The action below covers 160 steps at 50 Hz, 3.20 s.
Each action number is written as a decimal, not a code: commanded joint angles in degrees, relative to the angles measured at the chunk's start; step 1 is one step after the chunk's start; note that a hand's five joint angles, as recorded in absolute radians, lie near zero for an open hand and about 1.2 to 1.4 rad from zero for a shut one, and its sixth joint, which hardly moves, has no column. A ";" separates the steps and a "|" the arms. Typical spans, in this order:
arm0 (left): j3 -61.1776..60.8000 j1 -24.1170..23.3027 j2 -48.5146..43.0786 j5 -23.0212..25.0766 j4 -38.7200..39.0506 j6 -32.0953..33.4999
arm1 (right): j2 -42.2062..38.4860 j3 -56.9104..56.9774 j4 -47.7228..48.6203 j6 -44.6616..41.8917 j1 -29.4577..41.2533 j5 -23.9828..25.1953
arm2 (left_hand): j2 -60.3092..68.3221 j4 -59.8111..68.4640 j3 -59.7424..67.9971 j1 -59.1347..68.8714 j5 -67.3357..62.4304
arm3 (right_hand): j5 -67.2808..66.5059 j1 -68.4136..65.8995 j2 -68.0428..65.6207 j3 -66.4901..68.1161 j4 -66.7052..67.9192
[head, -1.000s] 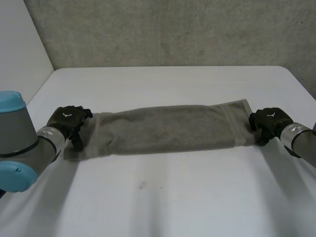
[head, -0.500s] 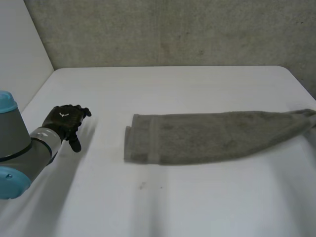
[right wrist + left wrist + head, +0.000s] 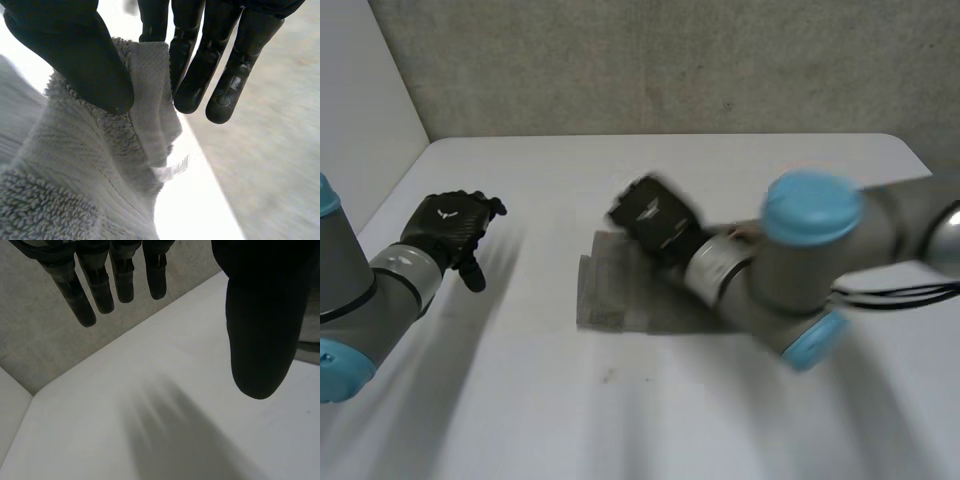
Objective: Fold the towel.
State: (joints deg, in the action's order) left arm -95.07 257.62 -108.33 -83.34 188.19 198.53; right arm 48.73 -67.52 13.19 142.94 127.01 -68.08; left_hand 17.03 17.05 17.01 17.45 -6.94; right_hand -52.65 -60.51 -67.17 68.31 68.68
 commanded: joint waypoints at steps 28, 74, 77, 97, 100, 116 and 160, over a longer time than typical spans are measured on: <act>17.37 -19.35 -17.01 -2.71 3.15 -15.37 | 14.81 -22.30 -10.46 21.07 -25.50 1.64 | 2.61 2.59 2.63 2.18 -2.70 | 52.65 50.51 57.17 -58.31 -58.68; 3.13 -12.84 2.95 -10.62 3.24 -7.02 | 4.18 -10.79 -2.03 9.82 3.42 -0.30 | -1.94 -1.95 -1.91 -2.36 1.84 | -17.35 -19.49 -12.83 11.69 11.32; 3.48 -13.37 2.95 -10.27 3.59 -7.10 | 4.35 -11.49 -3.25 8.33 3.33 -0.64 | -2.27 -2.29 -2.25 -2.69 2.18 | -6.41 -8.55 -1.90 0.76 0.38; 21.32 -24.09 -15.49 -10.53 4.91 -22.74 | 16.05 -12.47 -7.30 37.03 -14.15 -0.31 | 1.93 1.91 1.96 1.51 -2.03 | 52.65 50.51 57.17 -58.31 -58.68; 21.77 -24.62 -17.18 -10.71 4.91 -22.84 | 12.02 -10.19 -8.52 39.43 -15.47 2.94 | 1.93 1.91 1.96 1.51 -2.03 | 52.65 50.51 57.17 -58.31 -58.68; 15.97 -24.71 -21.75 -12.46 1.83 -18.63 | -4.51 1.68 -20.30 29.00 -14.87 7.09 | -0.42 -0.44 -0.40 -0.84 0.33 | 52.65 50.51 57.17 -58.31 -58.68; 18.95 -10.30 15.69 -6.31 -16.89 -18.00 | 29.66 -0.42 -21.80 32.23 -23.92 -12.87 | -3.45 -3.47 -3.43 -3.87 3.36 | 52.65 50.51 57.17 -58.31 -58.68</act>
State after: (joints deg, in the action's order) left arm -76.20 247.41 -92.49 -92.88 172.08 182.10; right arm 78.36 -66.81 -8.13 175.25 102.29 -81.25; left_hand 13.31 13.23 13.39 13.81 -3.14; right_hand -3.26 -13.94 -13.81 12.36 13.49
